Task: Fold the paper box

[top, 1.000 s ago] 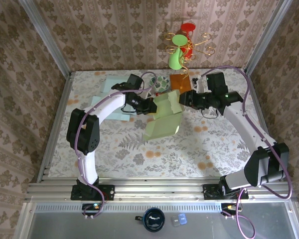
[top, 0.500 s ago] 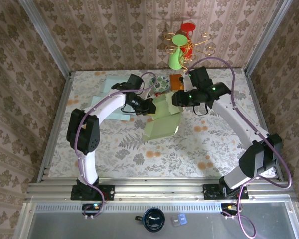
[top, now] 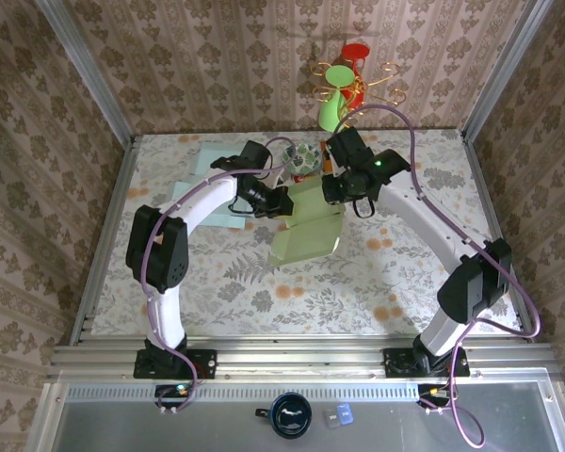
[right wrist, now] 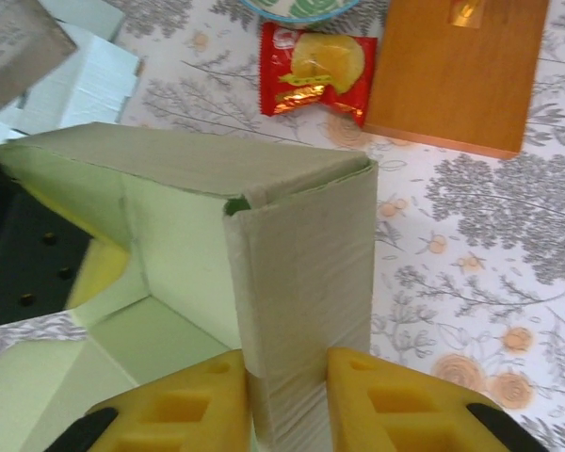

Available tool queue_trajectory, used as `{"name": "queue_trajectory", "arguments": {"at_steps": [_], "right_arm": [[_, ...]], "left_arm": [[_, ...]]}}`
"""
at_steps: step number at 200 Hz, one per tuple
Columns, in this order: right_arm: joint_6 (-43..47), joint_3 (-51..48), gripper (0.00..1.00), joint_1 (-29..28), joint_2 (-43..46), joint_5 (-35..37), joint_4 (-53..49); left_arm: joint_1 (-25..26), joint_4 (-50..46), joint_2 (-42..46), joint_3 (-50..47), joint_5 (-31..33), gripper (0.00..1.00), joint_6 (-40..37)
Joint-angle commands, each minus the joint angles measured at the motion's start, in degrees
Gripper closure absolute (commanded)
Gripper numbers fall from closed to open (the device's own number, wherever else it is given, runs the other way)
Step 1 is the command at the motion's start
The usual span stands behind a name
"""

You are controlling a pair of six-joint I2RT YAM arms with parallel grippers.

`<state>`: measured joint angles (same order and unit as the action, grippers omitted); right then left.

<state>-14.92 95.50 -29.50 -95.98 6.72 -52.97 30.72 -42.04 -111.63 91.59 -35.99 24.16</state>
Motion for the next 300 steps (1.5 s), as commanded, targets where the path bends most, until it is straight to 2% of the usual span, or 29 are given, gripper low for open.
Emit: {"name": "queue_trajectory", "arguments": {"at_steps": [1,40,68,105,157,187,224,243,253,276,300], "right_arm": [[0.3,4.1,0.77,-2.4,-2.9,9.1,-4.0],[-1.4,10.3,0.88,-5.4,-8.5,19.8,-11.0],[-2.2,12.5,0.95,-6.1,-10.6,23.5,-13.4],[-2.4,14.8,0.98,-6.3,-12.8,27.0,-15.5],[-2.3,17.3,0.92,-6.3,-15.4,28.6,-17.1],[-3.1,19.5,1.00,-6.4,-17.0,31.6,-19.2],[-3.4,20.2,1.00,-6.8,-17.3,35.5,-19.6],[-3.4,21.0,0.81,-6.4,-17.6,34.4,-19.5],[-3.3,21.7,0.77,-6.3,-17.8,34.2,-19.6],[-2.6,23.6,0.77,-6.0,-18.6,34.1,-19.7],[-2.0,25.6,0.82,-5.6,-19.9,33.8,-20.3]], "left_arm": [[1.2,-1.1,0.8,2.7,-1.8,1.00,-1.7],[1.6,-1.5,0.2,3.3,-1.3,1.00,-1.4],[1.8,-1.7,0.1,3.3,-1.3,1.00,-1.3],[2.1,-1.8,-0.1,3.5,-1.3,1.00,-1.1],[2.4,-1.9,-0.6,3.4,0.8,1.00,-1.0],[2.6,-2.6,-0.7,3.9,1.7,1.00,-0.5],[3.2,-4.2,-0.8,4.7,3.9,1.00,0.2],[3.4,-4.4,-0.8,4.6,4.3,1.00,0.4],[3.4,-4.5,-0.8,4.5,4.3,1.00,0.4],[3.7,-4.8,-0.6,4.5,4.5,1.00,0.2],[3.8,-5.1,-0.5,4.7,4.7,1.00,0.1]]}}
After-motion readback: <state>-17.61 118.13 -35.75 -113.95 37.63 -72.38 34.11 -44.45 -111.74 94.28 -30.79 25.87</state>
